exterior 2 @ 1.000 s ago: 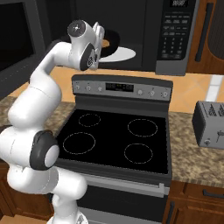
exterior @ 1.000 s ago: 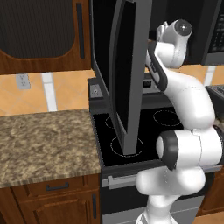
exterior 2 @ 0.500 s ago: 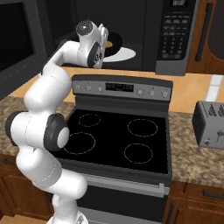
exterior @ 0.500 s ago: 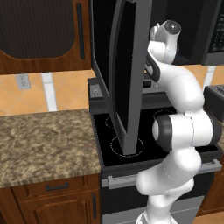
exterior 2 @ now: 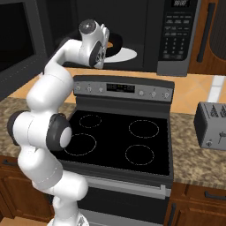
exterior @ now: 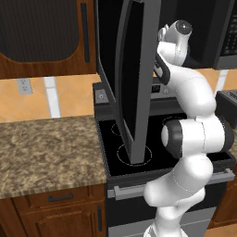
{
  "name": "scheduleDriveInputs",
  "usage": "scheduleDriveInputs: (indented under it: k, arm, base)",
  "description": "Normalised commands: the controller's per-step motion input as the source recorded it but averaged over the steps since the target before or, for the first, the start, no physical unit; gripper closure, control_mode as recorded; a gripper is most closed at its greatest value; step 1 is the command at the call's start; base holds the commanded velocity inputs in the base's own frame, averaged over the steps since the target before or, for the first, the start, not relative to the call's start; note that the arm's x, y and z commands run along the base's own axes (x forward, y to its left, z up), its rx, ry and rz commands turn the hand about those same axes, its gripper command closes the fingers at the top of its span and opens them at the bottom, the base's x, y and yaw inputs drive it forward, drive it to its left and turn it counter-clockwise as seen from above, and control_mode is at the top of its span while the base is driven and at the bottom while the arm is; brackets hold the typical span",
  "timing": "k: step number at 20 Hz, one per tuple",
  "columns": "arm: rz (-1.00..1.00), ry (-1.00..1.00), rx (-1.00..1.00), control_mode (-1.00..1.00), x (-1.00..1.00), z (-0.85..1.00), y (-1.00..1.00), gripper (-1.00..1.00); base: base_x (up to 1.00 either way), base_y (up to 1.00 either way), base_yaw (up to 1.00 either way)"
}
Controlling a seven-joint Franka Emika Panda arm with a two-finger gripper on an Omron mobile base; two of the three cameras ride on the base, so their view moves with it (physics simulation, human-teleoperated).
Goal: Open the microwave, place the bowl with waffle inside the microwave, then close the microwave door and turn it on.
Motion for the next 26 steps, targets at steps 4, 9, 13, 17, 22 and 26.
scheduleDriveInputs:
  k: [4, 9, 13, 17, 22, 26]
  arm:
    - [0.0, 0.0, 0.0, -1.0, 0.04, -0.09, 0.0, -1.0]
    - [0.0, -0.09, 0.0, -1.0, -0.09, 0.0, 0.0, -1.0]
    - [0.0, -0.09, 0.0, -1.0, -0.36, 0.0, 0.0, -1.0]
    - [0.0, 0.0, 0.0, -1.0, -0.71, 0.03, -0.01, -1.0]
    - [0.02, 0.0, 0.0, -1.0, -1.0, 0.14, -0.11, -1.0]
    - [0.16, -0.01, -0.09, -1.0, -0.85, -0.11, -0.34, -1.0]
  base:
    - [0.0, 0.0, 0.0]
    - [0.0, 0.0, 0.0]
    - [0.0, 0.0, 0.0]
    - [0.0, 0.0, 0.0]
    - [0.0, 0.0, 0.0]
    - [0.0, 0.0, 0.0]
